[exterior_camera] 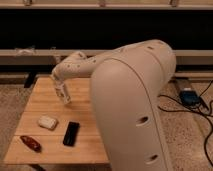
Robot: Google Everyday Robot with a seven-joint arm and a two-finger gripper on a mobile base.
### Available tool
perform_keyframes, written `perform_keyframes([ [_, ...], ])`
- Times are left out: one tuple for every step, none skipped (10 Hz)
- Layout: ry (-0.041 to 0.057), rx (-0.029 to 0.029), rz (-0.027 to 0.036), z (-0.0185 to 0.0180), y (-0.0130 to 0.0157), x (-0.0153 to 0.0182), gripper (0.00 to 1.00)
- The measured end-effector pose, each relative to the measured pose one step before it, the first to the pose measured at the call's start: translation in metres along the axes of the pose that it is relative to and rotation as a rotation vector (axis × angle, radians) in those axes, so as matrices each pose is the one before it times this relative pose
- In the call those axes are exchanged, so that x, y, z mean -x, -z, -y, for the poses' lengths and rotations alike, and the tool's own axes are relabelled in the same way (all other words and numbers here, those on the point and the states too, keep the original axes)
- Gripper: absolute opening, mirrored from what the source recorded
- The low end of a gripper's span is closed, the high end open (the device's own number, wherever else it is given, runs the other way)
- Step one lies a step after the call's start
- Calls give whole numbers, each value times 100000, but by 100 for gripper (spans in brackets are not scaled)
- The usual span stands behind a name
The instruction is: Stand the bottle upright
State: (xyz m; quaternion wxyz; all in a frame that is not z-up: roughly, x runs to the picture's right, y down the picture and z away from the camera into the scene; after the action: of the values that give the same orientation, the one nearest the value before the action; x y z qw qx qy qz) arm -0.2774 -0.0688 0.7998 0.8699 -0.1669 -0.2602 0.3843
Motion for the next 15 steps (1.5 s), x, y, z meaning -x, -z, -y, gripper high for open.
perform_keyframes([
  [-396,-867,287,181,-35,-180,0],
  [-307,-384,123,-162,-204,-76,0],
  [-185,-362,35,-161,-265,-124,0],
  [-270,-536,58,154,-69,-150,0],
  [-363,-600,-7,217,-108,-249,0],
  [-251,-323,49,51,-106,-90,0],
  [-298,-422,139,-20,-146,-65,0],
  [-377,-598,20,50,-100,-128,0],
  [-440,-1069,18,121,-83,-129,0],
  [-395,-1592,-338,44,-128,-158,3],
  [172,-1095,-446,-36,-94,-103,9],
  [-766,-1769,-684,-98,-133,-157,20],
  [-296,-823,-173,-289,-129,-13,30],
  [-743,-1152,-114,234,79,-155,39],
  [-594,-617,-195,1,-19,-184,50],
])
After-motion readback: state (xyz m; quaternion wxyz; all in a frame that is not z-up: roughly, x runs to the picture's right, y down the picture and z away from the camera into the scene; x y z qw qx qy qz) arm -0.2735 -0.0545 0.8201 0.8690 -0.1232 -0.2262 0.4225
